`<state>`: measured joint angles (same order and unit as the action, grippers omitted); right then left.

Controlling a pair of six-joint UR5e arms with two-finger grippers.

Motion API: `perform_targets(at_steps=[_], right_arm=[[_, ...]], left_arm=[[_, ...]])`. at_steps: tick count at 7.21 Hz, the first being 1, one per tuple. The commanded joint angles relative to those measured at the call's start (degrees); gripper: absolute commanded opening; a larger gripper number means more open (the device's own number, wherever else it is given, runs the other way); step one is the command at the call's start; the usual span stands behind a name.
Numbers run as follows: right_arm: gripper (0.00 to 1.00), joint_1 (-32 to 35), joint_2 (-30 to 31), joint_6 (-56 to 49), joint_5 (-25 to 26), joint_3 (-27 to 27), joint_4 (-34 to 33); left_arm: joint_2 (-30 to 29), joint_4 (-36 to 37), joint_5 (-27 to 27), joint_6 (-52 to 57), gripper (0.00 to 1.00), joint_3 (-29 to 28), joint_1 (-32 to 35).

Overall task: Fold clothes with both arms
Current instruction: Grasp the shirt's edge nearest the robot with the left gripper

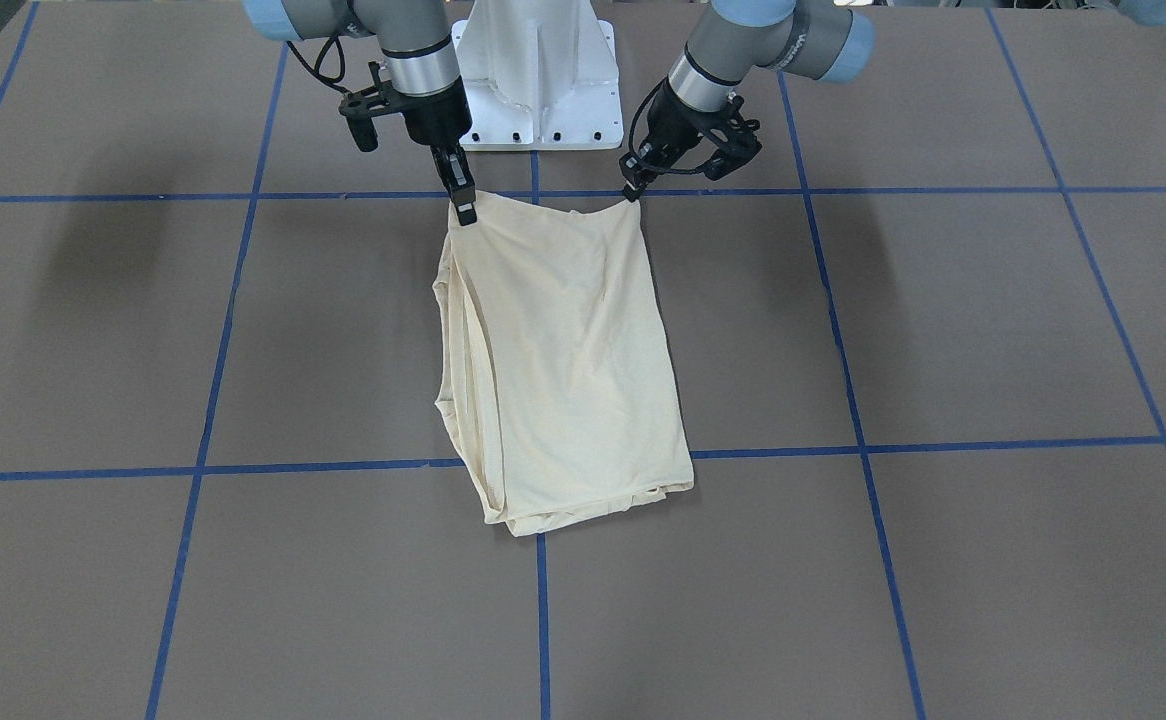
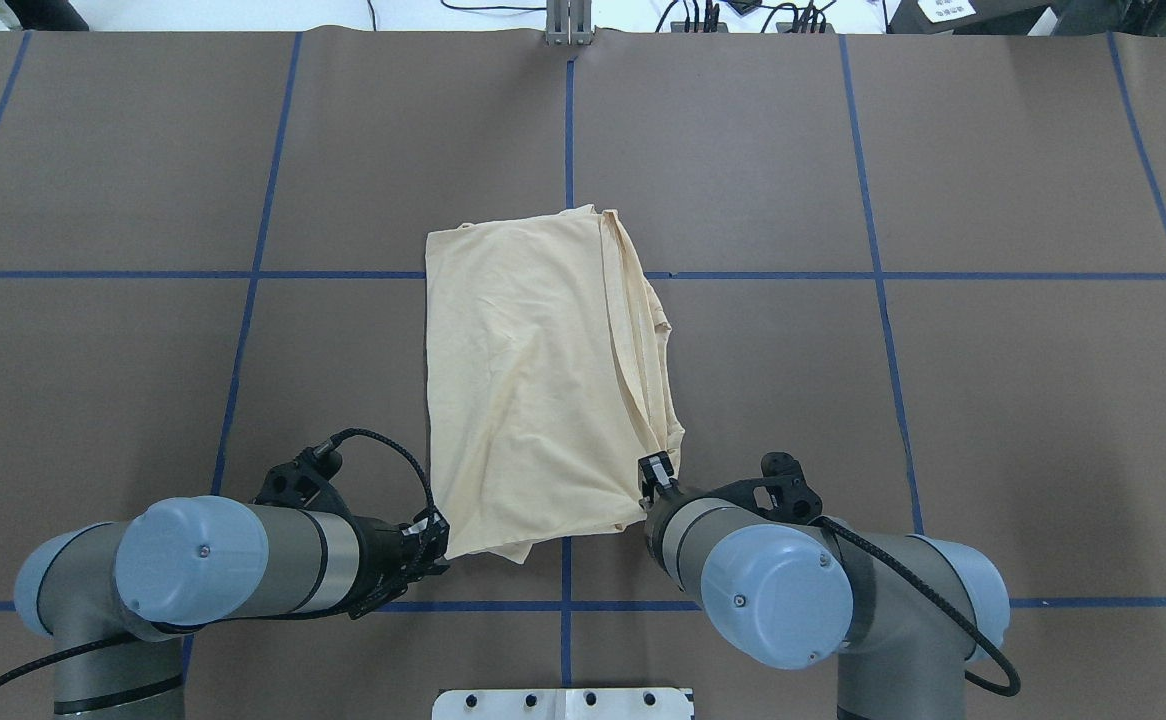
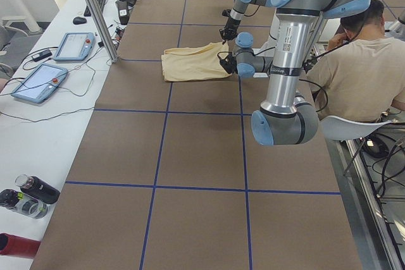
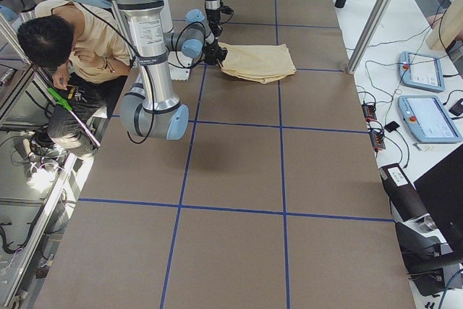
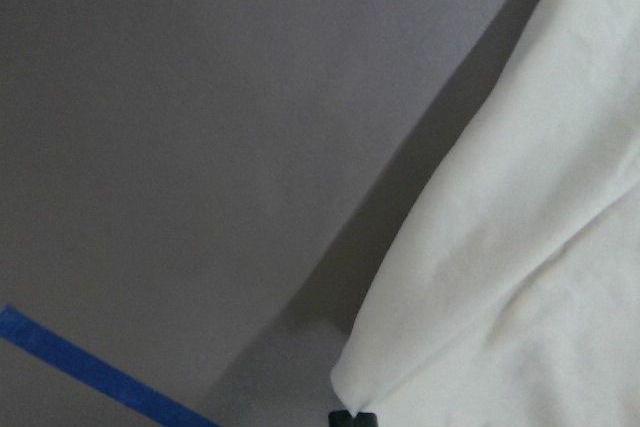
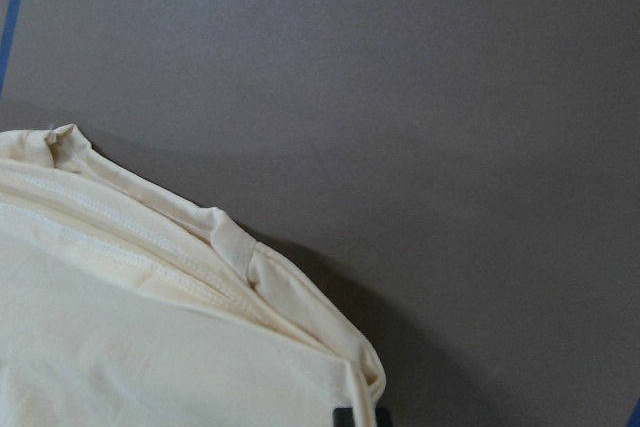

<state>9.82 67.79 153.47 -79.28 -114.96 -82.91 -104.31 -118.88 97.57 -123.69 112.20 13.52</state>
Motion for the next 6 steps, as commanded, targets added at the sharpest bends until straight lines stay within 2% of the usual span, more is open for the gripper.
perform_targets(at_steps=[1,3,5,6], right_arm=[[0.00,-1.0,2.6,0.2,-0.1,-5.4,-1.7],[0.00,-1.2,2.5,0.7,-2.3,-13.9,-10.8],[0.00,1.3,1.6,0.6,-3.3,-13.8,-11.0],[0.00,6.6,0.9,-0.1,-6.6,-12.9,-10.9]], left_arm=[[0.1,3.0,0.2,-0.1,0.00,3.9,-0.2],[0.2,7.8,4.7,-0.1,0.00,11.4,0.2],[-0.6,9.0,4.9,0.8,0.00,12.3,3.5],[-1.2,9.4,5.1,4.7,0.00,12.0,7.2]])
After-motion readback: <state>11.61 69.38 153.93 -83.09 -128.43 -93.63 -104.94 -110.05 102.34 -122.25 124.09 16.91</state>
